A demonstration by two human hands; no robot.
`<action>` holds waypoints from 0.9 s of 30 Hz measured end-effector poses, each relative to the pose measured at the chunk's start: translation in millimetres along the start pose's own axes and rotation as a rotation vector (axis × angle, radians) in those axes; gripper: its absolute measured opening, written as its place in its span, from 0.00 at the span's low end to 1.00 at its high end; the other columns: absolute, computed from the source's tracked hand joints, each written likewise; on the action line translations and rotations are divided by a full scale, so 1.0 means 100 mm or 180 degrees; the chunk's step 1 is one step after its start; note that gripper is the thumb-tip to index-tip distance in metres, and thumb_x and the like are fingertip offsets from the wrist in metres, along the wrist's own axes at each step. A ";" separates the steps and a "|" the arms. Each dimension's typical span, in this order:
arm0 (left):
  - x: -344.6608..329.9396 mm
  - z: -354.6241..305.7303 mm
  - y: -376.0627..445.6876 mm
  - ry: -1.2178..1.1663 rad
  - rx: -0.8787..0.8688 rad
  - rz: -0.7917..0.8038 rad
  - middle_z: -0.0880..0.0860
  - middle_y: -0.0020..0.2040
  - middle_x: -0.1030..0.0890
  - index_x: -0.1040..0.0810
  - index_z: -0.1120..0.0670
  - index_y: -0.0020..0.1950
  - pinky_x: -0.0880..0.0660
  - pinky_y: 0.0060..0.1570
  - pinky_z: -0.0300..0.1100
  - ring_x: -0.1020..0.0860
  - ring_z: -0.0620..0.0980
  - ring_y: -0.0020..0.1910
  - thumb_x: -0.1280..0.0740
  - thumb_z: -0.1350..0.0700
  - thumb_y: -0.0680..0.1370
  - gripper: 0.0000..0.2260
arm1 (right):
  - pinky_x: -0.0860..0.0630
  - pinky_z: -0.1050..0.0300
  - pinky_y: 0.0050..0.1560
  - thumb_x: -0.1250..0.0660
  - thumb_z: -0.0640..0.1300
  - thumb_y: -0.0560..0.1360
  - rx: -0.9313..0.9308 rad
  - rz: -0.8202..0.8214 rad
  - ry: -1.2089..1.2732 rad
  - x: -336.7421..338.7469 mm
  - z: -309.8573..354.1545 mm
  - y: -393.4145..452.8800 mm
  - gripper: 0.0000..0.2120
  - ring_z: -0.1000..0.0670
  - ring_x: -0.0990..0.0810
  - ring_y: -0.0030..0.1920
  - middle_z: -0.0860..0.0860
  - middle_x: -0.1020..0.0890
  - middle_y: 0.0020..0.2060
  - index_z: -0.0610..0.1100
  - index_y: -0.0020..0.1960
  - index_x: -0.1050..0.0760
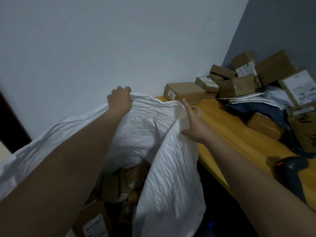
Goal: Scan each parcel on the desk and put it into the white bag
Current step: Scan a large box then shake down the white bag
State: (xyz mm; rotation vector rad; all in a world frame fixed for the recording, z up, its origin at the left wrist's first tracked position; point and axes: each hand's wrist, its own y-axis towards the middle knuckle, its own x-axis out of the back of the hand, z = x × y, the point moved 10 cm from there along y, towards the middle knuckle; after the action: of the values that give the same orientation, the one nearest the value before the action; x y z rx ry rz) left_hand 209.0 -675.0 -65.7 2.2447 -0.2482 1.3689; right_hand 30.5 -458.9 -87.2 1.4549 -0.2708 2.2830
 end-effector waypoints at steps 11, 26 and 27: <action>0.32 -0.62 -0.67 0.0020 -0.0668 -0.0137 0.59 0.76 0.39 0.36 0.51 0.75 0.48 0.73 0.54 0.42 0.59 0.75 0.34 0.55 0.79 0.25 | 0.26 0.51 0.54 0.35 0.33 0.76 -0.0118 -0.0293 -0.0182 0.30 -0.10 -0.44 0.42 0.42 0.27 0.61 0.45 0.39 0.73 0.56 0.80 0.52; 0.05 -2.72 -1.41 -0.1045 -0.1960 0.0555 0.53 0.67 0.25 0.25 0.51 0.67 0.32 0.66 0.53 0.29 0.55 0.68 0.33 0.49 0.78 0.18 | 0.30 0.51 0.63 0.36 0.55 0.80 -0.0763 -0.1005 -0.0010 1.07 -1.26 -1.51 0.21 0.45 0.30 0.66 0.49 0.30 0.66 0.49 0.70 0.30; -0.01 -2.91 -1.48 -0.1050 -0.2050 0.0626 0.53 0.67 0.25 0.25 0.50 0.66 0.32 0.66 0.53 0.29 0.54 0.68 0.33 0.49 0.78 0.17 | 0.33 0.50 0.64 0.36 0.54 0.80 -0.0989 -0.1141 -0.0235 1.17 -1.44 -1.65 0.21 0.43 0.32 0.67 0.47 0.31 0.66 0.47 0.69 0.30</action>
State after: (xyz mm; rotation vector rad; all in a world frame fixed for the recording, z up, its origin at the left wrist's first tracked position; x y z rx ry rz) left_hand 40.1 -401.8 -4.6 1.9004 -0.9036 0.8242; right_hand -56.5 -228.7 -53.9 1.3077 -0.3391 1.8149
